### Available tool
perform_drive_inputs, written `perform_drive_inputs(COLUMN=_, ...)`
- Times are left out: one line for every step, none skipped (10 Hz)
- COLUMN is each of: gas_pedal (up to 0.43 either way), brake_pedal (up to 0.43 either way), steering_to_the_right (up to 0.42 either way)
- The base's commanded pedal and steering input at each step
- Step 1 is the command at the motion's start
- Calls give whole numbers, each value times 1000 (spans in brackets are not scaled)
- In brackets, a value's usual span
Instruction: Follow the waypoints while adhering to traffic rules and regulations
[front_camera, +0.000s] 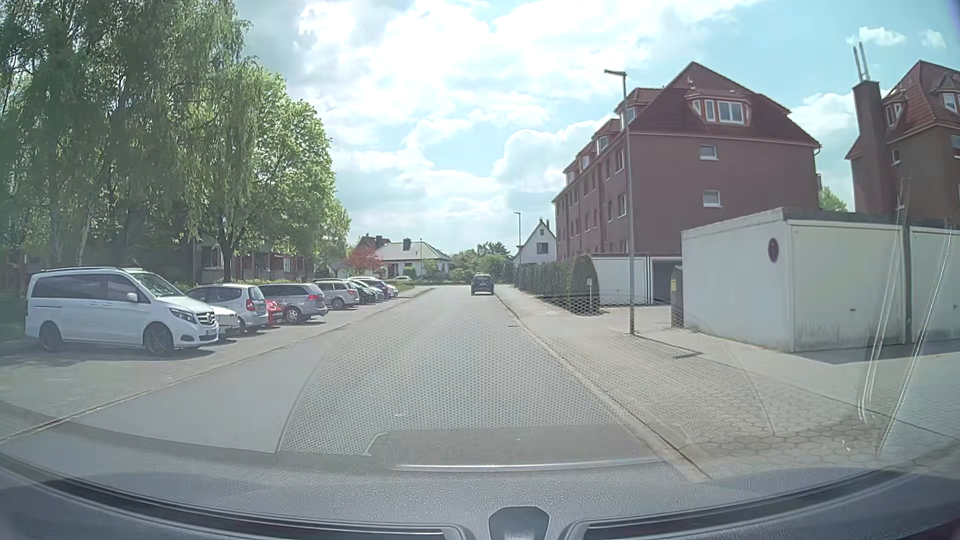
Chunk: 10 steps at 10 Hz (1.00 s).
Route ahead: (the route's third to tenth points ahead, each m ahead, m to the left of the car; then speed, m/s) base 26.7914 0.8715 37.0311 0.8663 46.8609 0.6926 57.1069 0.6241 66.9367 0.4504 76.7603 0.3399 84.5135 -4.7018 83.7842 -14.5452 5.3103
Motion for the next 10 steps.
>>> perform_drive_inputs(gas_pedal=39, brake_pedal=0, steering_to_the_right=2)
perform_drive_inputs(gas_pedal=28, brake_pedal=0, steering_to_the_right=2)
perform_drive_inputs(gas_pedal=20, brake_pedal=0, steering_to_the_right=2)
perform_drive_inputs(gas_pedal=8, brake_pedal=0, steering_to_the_right=1)
perform_drive_inputs(gas_pedal=0, brake_pedal=0, steering_to_the_right=0)
perform_drive_inputs(gas_pedal=0, brake_pedal=0, steering_to_the_right=0)
perform_drive_inputs(gas_pedal=0, brake_pedal=0, steering_to_the_right=0)
perform_drive_inputs(gas_pedal=0, brake_pedal=0, steering_to_the_right=0)
perform_drive_inputs(gas_pedal=0, brake_pedal=0, steering_to_the_right=0)
perform_drive_inputs(gas_pedal=0, brake_pedal=0, steering_to_the_right=-1)
